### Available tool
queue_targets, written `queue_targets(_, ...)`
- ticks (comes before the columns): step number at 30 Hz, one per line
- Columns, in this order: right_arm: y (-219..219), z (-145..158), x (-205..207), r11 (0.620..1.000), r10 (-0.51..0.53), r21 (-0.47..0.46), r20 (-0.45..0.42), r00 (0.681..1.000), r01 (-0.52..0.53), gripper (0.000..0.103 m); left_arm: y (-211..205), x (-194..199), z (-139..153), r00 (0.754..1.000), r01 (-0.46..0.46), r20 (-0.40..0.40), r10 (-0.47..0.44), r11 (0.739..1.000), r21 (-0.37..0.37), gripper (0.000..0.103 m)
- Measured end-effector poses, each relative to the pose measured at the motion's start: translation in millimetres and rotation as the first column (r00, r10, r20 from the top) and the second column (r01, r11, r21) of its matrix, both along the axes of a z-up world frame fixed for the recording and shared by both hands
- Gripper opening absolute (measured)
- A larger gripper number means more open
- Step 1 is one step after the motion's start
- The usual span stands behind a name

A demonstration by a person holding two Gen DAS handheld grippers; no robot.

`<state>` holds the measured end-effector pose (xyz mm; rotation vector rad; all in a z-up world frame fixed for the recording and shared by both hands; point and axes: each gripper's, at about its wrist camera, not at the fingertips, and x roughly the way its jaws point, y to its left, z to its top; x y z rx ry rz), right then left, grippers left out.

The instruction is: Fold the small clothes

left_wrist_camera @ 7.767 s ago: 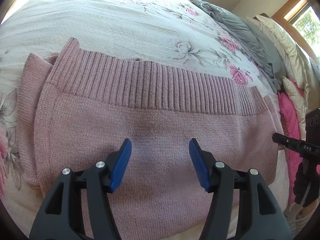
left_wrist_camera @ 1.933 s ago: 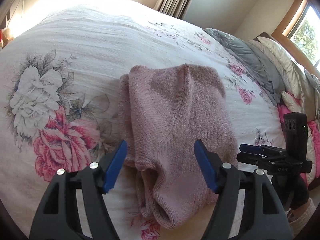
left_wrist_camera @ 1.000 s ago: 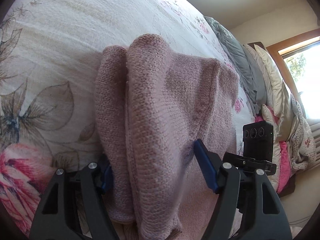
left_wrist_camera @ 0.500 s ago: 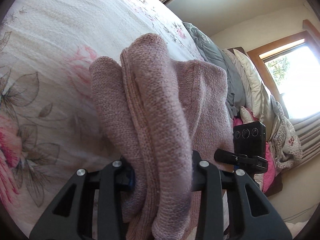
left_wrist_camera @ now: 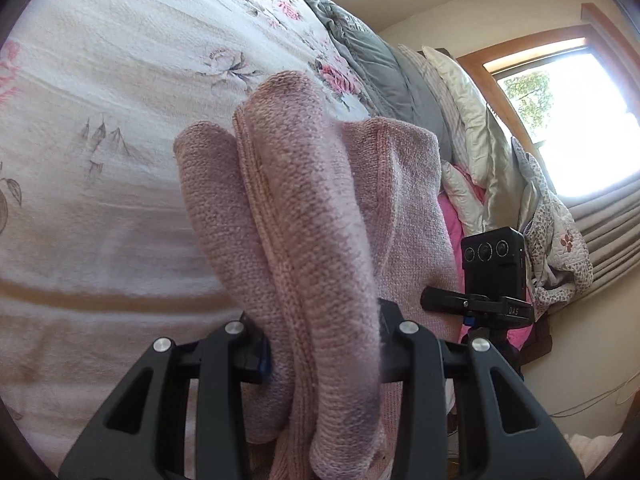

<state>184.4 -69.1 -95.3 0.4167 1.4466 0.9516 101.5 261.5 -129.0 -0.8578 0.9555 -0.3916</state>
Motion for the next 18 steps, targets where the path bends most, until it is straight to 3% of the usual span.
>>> queue_targets(5,-2,-41,9,1.000,0.006,-0.023,-0.034,0.999,-0.007,0.063,-15,3,-34,0.998,-0.027,-0.061,0.030,0.998,0.059,0.035)
queue_targets(10,-2,-55,13,0.999,0.042,-0.010,-0.024,0.999,-0.043,0.069,-10,0,-56,0.993,-0.071,-0.085,0.077,0.995,0.069,0.042)
queue_targets(15,-8,-55,5,1.000,0.022,-0.020,-0.047,0.999,-0.023,0.079,-11,-5,-44,0.991,-0.083,-0.095,0.098,0.985,0.152,0.047)
queue_targets(18,-29,-50,-12,0.999,0.005,-0.035,-0.035,0.999,-0.007,0.084,-12,-24,-25,0.990,-0.088,-0.083,0.114,0.961,0.263,0.046)
